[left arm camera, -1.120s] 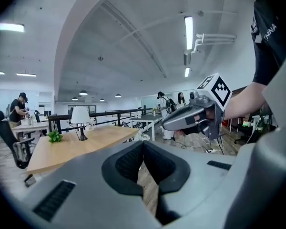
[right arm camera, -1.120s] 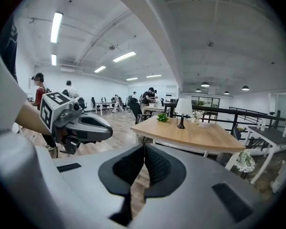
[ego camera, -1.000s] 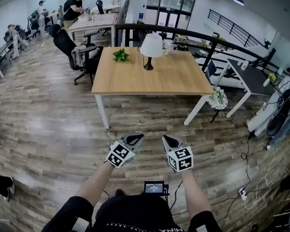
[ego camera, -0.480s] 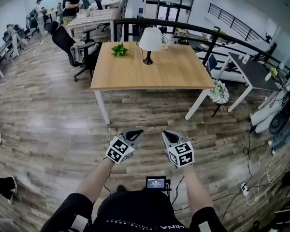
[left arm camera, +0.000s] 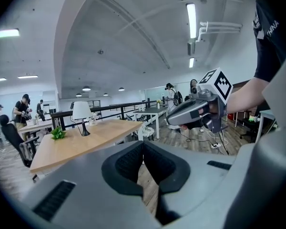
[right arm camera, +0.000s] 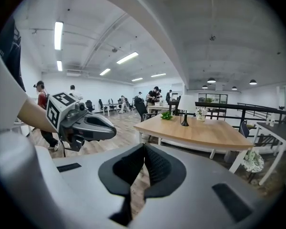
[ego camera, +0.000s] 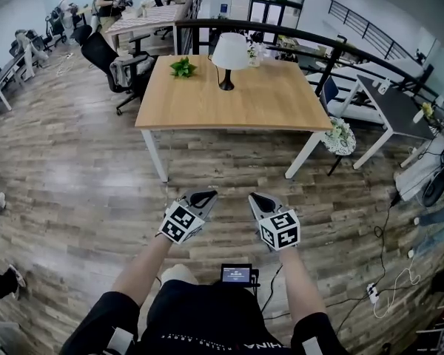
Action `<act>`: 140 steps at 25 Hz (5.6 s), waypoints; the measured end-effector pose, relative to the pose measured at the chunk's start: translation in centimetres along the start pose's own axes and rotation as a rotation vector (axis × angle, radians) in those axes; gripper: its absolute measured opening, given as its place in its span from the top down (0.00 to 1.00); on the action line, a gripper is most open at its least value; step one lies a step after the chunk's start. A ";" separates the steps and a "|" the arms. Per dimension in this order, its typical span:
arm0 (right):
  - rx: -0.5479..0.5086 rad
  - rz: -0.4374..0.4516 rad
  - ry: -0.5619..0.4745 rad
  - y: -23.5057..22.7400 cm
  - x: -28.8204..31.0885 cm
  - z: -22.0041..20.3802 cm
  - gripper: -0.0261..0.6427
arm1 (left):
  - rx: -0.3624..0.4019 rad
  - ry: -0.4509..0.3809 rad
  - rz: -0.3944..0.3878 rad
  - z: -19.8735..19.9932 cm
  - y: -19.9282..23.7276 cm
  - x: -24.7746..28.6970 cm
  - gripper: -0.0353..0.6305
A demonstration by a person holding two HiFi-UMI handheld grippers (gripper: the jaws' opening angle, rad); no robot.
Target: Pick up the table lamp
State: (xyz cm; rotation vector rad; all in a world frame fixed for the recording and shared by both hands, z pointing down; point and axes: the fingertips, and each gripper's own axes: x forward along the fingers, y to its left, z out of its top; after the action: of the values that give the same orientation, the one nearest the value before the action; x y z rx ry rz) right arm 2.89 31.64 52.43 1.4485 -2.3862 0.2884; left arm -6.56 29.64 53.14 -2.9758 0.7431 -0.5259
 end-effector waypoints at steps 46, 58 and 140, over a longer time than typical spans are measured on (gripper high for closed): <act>0.053 -0.043 0.065 -25.3 40.9 13.3 0.92 | -0.027 0.035 -0.077 0.4 41.9 28.6 0.92; 0.021 0.027 0.057 -41.5 50.5 18.4 0.92 | -0.081 0.036 0.039 5.2 52.4 42.6 0.92; 0.074 0.053 0.078 -55.9 69.1 17.6 0.92 | -0.111 -0.276 0.440 5.2 75.0 65.7 0.82</act>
State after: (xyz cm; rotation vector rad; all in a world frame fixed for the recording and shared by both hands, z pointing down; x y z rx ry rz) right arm 19.97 -56.76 62.63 1.3808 -2.3773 0.4429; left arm 15.71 -67.38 60.81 -2.7559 1.3726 -0.0498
